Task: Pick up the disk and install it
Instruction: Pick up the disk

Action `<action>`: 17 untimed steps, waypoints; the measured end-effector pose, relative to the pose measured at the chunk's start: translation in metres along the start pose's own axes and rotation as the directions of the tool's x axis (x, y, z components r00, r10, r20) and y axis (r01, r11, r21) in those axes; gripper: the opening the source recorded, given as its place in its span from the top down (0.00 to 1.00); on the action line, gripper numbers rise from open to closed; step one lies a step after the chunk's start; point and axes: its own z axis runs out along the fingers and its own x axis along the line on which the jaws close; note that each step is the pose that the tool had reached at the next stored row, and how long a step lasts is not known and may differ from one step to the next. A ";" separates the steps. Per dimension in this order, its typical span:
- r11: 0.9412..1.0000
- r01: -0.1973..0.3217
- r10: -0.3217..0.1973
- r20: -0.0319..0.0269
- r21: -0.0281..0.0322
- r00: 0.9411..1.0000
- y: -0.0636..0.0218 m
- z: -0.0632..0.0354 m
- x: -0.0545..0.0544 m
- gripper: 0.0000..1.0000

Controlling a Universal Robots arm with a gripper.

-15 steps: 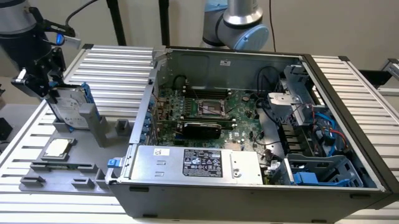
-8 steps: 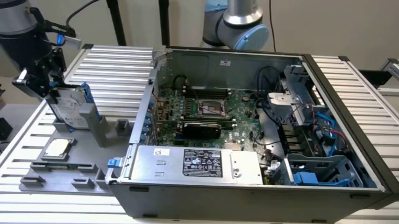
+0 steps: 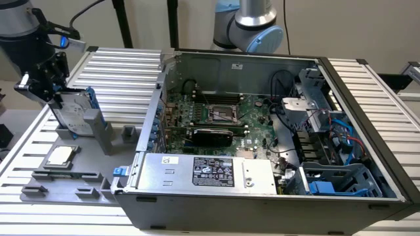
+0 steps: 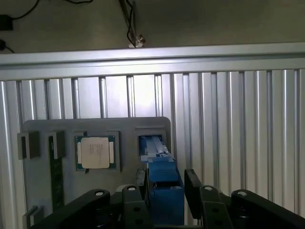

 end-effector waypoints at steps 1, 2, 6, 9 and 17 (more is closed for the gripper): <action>1.000 0.000 0.000 0.000 0.000 1.000 0.0000 0.0001 0.000 1.00; 1.000 0.000 0.000 0.000 0.000 1.000 0.0000 0.0002 0.000 1.00; 1.000 0.000 0.000 0.000 0.000 1.000 -0.0001 0.0004 0.001 1.00; 1.000 0.000 0.000 0.000 0.000 1.000 -0.0001 0.0004 0.003 1.00; 1.000 0.000 0.000 0.000 0.000 1.000 -0.0005 0.0006 0.010 1.00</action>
